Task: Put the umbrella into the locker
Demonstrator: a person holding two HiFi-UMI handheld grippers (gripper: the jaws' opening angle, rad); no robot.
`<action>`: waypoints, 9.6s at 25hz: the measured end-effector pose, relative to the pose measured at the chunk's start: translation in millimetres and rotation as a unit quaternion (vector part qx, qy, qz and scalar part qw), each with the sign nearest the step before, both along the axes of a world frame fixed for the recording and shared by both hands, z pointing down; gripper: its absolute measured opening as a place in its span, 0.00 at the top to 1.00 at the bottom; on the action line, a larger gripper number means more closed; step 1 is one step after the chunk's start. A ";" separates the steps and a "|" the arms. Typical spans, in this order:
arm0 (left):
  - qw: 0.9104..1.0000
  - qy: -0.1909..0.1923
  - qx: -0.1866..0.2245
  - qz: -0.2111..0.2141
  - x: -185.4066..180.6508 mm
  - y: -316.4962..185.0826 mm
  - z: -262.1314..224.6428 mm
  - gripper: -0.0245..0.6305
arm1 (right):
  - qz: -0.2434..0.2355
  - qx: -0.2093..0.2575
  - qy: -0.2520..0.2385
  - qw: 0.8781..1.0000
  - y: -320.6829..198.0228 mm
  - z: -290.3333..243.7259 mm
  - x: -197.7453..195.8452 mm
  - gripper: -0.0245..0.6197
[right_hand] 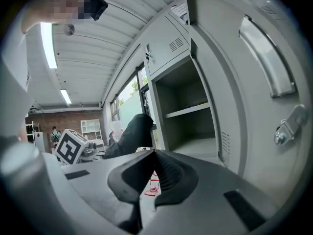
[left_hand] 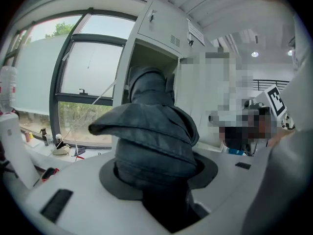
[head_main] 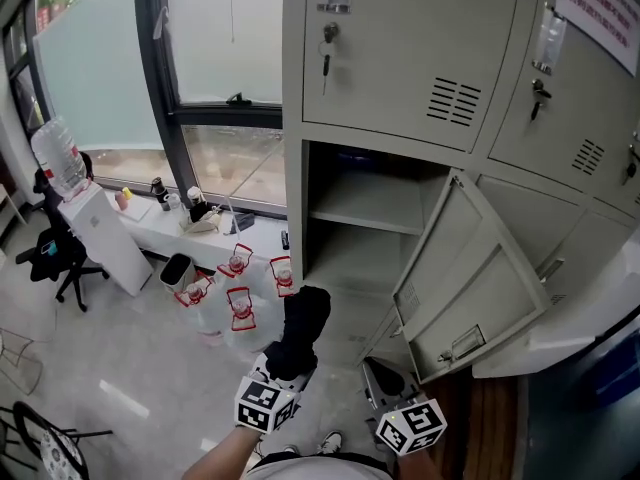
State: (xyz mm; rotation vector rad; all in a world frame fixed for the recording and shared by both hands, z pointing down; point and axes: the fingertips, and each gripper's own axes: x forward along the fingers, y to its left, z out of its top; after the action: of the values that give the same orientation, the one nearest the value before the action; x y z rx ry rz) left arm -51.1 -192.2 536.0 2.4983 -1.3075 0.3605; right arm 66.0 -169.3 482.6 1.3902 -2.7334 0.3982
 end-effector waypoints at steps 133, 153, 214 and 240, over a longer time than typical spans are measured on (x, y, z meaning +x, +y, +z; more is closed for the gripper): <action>0.995 -0.095 0.010 -0.001 72.2 -206.5 -24.8 0.68 | 0.009 -0.014 0.026 1.000 50.4 5.1 -4.0 0.94; 0.997 -0.008 0.075 -0.024 29.2 -117.1 -73.5 0.93 | 0.035 -0.007 0.036 0.999 67.8 -5.3 7.2 0.94; 0.973 -0.008 0.195 -0.123 -113.9 51.9 -111.3 0.93 | 0.135 0.092 0.027 0.986 30.6 -71.6 81.8 0.94; 0.974 0.005 0.193 -0.118 -111.7 57.7 -108.8 0.93 | 0.122 0.088 0.041 0.988 39.2 -66.7 69.3 0.94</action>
State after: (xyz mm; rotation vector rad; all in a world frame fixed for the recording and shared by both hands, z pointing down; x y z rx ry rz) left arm -162.8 -134.5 427.1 2.5933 -1.7935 0.0395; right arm 135.4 -130.2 415.8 1.7514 -2.5919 0.1071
